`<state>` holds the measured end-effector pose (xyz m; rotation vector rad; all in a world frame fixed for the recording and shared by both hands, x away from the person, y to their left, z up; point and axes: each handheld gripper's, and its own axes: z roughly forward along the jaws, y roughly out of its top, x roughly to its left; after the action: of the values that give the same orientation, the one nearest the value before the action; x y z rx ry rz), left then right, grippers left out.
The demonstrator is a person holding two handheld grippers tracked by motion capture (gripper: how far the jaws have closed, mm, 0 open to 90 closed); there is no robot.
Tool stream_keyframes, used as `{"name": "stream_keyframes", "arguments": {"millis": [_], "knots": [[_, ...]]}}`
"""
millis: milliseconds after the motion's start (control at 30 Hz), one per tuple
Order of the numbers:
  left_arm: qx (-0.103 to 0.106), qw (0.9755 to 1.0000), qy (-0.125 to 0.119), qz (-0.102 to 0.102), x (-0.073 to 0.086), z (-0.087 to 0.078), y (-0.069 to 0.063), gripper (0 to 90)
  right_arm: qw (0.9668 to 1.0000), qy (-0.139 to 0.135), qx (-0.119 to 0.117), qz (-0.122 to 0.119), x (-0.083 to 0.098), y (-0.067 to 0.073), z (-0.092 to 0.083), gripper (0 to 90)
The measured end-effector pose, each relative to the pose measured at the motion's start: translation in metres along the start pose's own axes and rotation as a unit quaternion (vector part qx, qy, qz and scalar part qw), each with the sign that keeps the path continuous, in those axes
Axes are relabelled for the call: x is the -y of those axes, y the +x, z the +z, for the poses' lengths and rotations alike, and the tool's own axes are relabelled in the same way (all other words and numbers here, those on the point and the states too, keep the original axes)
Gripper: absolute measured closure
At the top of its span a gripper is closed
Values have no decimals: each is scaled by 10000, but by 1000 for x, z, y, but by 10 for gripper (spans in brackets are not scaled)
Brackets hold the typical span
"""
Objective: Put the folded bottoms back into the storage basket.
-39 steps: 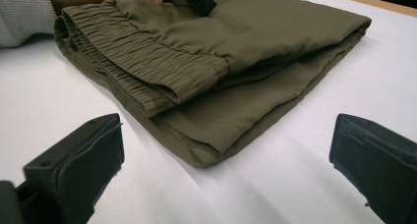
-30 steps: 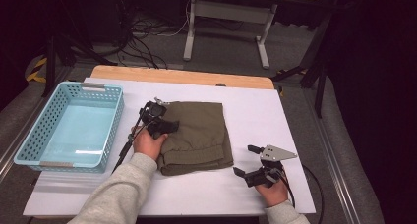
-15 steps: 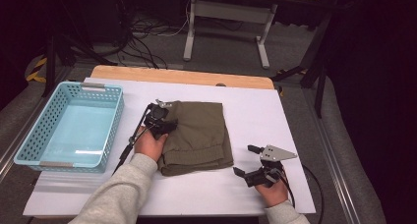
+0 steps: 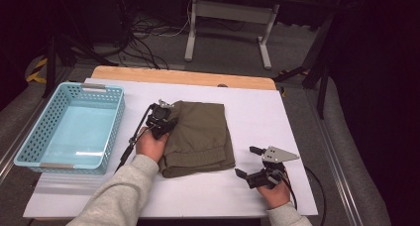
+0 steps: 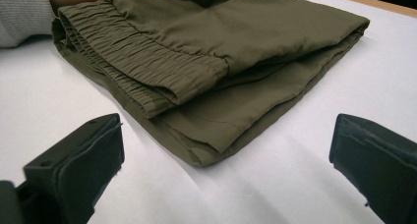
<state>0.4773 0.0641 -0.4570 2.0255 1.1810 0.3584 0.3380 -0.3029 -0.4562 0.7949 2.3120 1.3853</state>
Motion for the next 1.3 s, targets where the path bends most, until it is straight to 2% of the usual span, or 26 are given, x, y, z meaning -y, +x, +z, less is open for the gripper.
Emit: {"name": "stream_keyframes", "arguments": {"millis": [100, 300, 467, 700, 767, 867, 900, 1067, 1300], "knots": [[84, 9999, -137, -36, -4, -7, 1, 795, 10000, 0, 12, 1, 0, 0, 0, 3], [203, 9992, -344, 62, -13, -20, -2, 797, 10000, -25, 24, 18, 0, 0, -1, 4], [312, 9976, -588, 206, -24, -35, -7, 800, 10000, -29, 30, 19, 0, 0, -1, 3], [517, 9945, -864, 272, -36, -55, -11, 802, 10000, -31, 35, 24, 0, 0, -1, 3], [516, 9934, -952, 369, -38, -61, -12, 802, 10000, -31, 37, 27, 0, 0, -1, 3], [564, 9927, -992, 390, -41, -66, -14, 803, 10000, -32, 41, 31, 0, 0, -1, 3], [564, 9920, -1028, 465, -43, -70, -14, 803, 10000, -32, 41, 33, 0, 0, -1, 3], [592, 9904, -1109, 574, -49, -80, -16, 805, 10000, -29, 38, 31, 0, 0, -1, 3], [690, 9881, -1227, 623, -55, -92, -17, 808, 10000, -27, 36, 34, 0, 0, -1, 4]]}}
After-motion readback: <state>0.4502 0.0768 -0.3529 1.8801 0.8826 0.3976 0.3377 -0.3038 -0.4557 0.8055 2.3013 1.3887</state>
